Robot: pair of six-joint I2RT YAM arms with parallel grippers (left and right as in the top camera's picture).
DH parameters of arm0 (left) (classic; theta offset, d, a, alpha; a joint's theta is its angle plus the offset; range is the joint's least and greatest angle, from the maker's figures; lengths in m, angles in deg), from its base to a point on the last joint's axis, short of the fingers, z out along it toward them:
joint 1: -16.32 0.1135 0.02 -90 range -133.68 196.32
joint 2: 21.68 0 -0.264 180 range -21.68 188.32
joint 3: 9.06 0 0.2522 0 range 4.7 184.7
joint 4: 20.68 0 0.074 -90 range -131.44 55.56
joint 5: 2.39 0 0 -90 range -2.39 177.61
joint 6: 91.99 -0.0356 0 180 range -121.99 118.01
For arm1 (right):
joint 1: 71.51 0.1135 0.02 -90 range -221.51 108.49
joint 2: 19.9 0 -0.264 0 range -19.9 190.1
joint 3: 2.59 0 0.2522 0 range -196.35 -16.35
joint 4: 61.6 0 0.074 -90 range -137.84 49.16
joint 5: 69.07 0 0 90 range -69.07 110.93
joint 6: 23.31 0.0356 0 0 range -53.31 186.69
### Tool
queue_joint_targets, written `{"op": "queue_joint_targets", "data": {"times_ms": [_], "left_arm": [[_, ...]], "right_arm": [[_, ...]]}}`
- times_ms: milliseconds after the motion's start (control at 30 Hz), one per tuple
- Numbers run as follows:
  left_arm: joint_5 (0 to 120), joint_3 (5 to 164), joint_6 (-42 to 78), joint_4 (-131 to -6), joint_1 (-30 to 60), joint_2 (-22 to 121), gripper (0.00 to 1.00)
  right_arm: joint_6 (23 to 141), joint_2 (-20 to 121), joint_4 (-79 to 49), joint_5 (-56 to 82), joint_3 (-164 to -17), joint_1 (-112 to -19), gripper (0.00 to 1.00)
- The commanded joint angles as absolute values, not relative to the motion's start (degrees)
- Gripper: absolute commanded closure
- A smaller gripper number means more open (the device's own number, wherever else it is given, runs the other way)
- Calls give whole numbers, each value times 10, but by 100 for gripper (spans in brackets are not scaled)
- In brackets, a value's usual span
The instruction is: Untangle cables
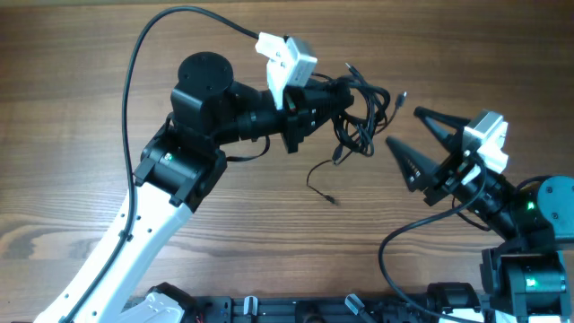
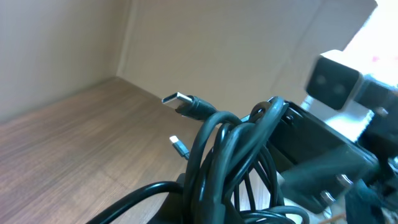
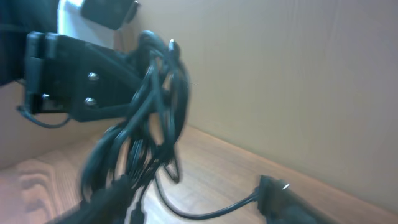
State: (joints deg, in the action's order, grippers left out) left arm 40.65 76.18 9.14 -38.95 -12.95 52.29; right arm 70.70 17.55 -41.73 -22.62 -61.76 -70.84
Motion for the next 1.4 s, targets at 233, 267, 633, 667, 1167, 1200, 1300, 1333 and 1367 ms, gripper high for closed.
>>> {"op": "queue_joint_targets", "data": {"times_ms": [233,267,633,667,1167,1200,1300,1333,1367], "left_arm": [[360,769,57,-383,-137,512,96],[360,769,56,-380,-143,512,96],[361,769,56,-368,-166,513,96],[363,769,56,-368,-166,513,96],[453,769,165,-308,-166,513,96],[453,769,165,-308,-166,513,96],[453,769,164,-308,-166,513,96],[454,769,162,-308,-166,513,96],[456,769,148,-308,-166,513,96]], "right_arm": [[675,175,-423,-307,-618,-707,37],[675,175,-424,-316,-618,-707,35],[667,175,-425,-319,-618,-707,96],[667,175,-425,-319,-618,-707,96],[637,195,-331,-332,-618,-707,95],[637,198,-331,-332,-618,-707,96],[637,208,-322,-323,-618,-707,95],[640,210,-314,-303,-618,-707,96],[643,212,-307,-290,-618,-707,95]]}}
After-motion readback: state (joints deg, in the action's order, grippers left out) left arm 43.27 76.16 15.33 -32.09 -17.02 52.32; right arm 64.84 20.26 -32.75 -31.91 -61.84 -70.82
